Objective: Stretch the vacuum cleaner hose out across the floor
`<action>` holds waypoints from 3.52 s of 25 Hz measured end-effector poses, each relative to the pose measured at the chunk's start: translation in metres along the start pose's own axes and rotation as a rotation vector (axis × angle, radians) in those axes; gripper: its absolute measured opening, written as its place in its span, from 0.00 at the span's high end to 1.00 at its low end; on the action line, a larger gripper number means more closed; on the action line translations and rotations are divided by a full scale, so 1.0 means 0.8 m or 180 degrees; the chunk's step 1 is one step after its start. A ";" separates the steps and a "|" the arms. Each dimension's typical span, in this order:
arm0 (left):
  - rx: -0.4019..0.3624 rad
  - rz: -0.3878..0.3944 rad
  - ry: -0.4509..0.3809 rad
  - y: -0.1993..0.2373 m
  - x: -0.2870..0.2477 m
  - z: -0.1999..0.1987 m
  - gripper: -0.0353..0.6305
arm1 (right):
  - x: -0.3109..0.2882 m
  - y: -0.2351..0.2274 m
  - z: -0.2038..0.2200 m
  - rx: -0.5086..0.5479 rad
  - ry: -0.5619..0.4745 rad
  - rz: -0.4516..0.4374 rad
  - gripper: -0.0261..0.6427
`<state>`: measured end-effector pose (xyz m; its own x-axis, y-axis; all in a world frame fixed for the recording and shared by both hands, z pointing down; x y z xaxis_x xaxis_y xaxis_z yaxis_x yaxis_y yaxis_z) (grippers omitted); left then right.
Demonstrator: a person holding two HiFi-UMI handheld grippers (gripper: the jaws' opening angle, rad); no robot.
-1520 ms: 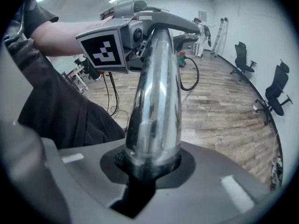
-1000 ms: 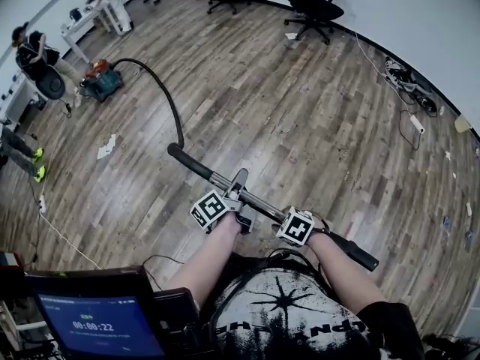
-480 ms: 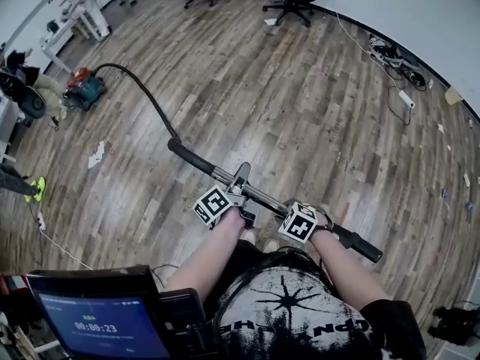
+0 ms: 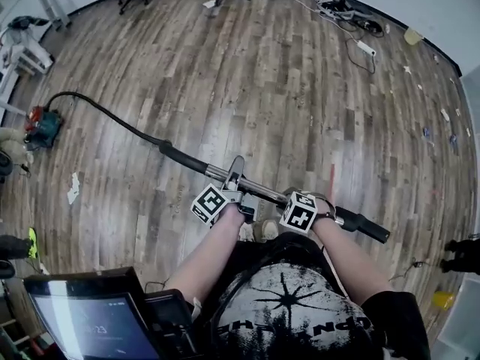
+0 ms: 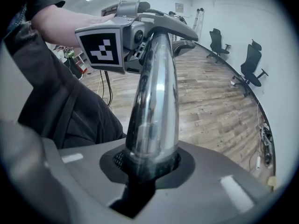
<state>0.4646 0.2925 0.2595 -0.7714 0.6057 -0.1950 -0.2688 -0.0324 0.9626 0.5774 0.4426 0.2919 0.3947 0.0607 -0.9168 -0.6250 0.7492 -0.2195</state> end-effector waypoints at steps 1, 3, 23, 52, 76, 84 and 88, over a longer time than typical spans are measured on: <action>0.0016 0.0008 0.0047 0.002 -0.005 0.005 0.88 | 0.000 0.000 0.005 -0.0042 0.0010 0.0015 0.83; 0.0038 0.0019 0.0136 0.004 -0.017 0.017 0.88 | 0.001 -0.004 0.018 -0.0126 0.0030 0.0046 0.83; 0.0168 -0.0165 -0.0179 -0.033 -0.102 0.196 0.88 | 0.080 -0.070 0.203 0.0113 0.0101 -0.0175 0.83; -0.0234 -0.0594 0.1115 0.032 -0.198 0.242 0.65 | 0.050 -0.191 0.251 0.0157 0.0566 0.0010 0.83; -0.2172 -0.0659 0.1858 0.129 -0.249 0.363 0.95 | -0.097 -0.314 0.433 0.0321 0.0568 0.0154 0.83; -0.2856 -0.0522 0.1914 0.229 -0.289 0.379 0.95 | -0.235 -0.370 0.517 0.0418 0.0502 0.0251 0.84; -0.3281 -0.0321 0.1969 0.285 -0.324 0.383 0.95 | -0.318 -0.412 0.569 0.0448 0.0433 0.0355 0.84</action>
<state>0.7802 0.3714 0.5874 -0.7905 0.1678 -0.5890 -0.4603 -0.7971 0.3907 0.9895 0.4805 0.7492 0.2280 0.0661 -0.9714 -0.5558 0.8280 -0.0741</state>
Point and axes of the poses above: the fingertips, and each gripper's own axes: x backward along the fingers, y to its left, z out of its underside, the point moved 7 cm from there along x, backward along the fingers, and after that the axes turned 9 degrees about -z, right-handed, at the moved point
